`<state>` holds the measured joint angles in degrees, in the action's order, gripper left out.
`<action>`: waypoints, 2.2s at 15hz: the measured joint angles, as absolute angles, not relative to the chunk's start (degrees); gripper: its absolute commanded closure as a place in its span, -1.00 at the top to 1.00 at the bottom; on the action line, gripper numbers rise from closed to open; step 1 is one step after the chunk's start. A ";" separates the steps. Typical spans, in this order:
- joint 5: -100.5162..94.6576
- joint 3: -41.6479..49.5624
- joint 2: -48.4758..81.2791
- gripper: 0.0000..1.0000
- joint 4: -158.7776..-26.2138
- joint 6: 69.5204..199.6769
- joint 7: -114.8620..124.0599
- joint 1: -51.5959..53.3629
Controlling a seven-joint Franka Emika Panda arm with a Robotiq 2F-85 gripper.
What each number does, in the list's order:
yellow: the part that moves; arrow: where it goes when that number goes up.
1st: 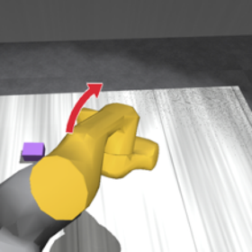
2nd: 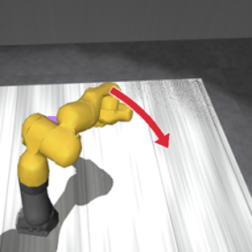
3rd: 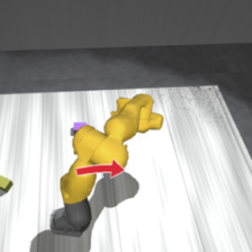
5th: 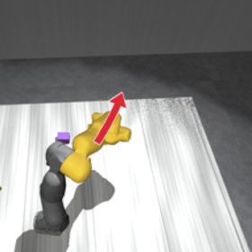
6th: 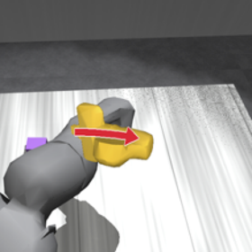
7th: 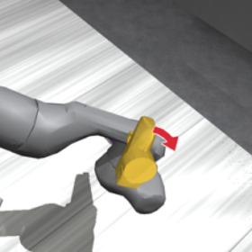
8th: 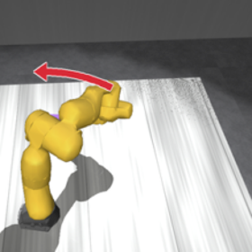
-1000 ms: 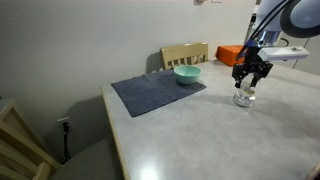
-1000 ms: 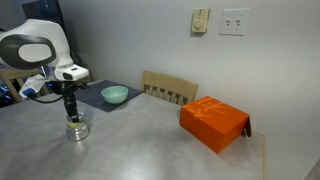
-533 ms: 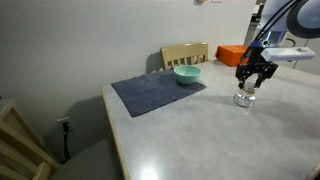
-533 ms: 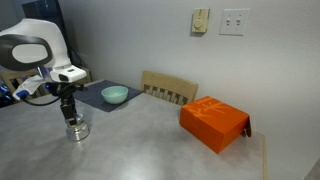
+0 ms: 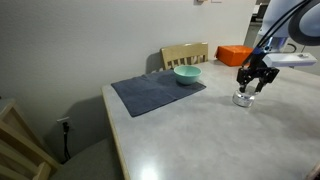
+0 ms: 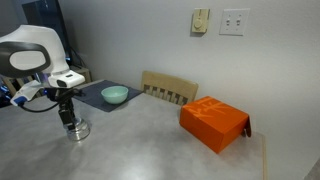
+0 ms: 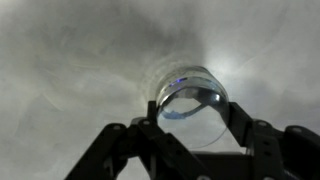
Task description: Put the lid on top of the silver container
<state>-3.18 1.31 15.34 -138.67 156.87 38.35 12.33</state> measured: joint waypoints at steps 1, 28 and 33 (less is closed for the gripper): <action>-3.18 1.26 15.42 -0.13 -138.67 157.24 38.34 12.35; -11.32 3.38 15.30 -0.13 -137.77 157.97 46.21 16.12; -11.21 3.38 15.46 -0.13 -137.38 157.93 45.64 15.99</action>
<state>-11.21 3.38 15.46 -137.38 157.93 45.64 15.99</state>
